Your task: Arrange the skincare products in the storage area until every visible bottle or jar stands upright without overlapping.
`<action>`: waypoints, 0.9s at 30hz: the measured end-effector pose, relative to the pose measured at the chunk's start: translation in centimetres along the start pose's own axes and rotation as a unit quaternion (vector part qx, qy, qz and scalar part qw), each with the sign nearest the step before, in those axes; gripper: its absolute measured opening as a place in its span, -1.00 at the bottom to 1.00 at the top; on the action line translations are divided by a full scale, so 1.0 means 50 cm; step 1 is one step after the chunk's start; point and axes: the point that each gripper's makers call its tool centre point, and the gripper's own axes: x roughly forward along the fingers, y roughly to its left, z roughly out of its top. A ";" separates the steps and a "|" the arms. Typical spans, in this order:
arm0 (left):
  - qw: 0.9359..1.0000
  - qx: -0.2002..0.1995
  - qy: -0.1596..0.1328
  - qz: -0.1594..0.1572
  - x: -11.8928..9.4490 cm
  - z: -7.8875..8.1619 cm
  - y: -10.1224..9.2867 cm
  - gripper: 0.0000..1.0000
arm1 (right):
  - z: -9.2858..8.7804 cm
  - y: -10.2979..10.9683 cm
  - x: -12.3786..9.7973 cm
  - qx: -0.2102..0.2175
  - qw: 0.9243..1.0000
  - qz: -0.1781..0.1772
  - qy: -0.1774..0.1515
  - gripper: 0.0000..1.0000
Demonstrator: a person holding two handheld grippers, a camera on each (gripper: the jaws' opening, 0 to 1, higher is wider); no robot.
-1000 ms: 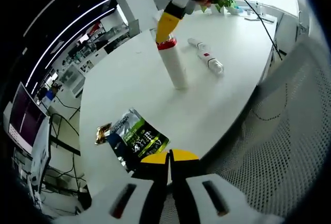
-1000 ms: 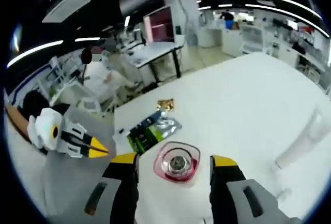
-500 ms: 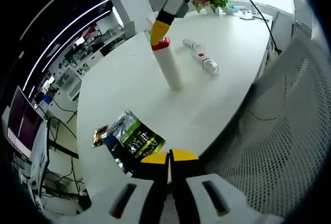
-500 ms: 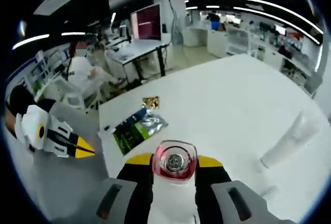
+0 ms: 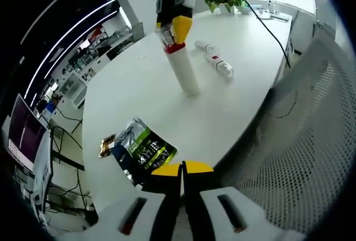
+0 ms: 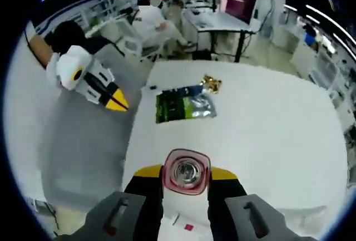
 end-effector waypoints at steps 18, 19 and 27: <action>1.000 -0.004 -0.009 0.016 -0.005 0.005 0.013 -1.00 | -0.015 -0.005 -0.004 -0.334 0.925 0.054 0.173 -0.48; 1.000 -0.005 -0.010 0.017 -0.005 0.005 0.014 -1.00 | -0.015 -0.005 -0.004 -0.341 0.922 0.056 0.176 -0.48; 1.000 -0.007 -0.009 0.021 -0.004 0.004 0.019 -1.00 | -0.017 -0.015 -0.003 -0.408 0.885 0.069 0.213 -0.48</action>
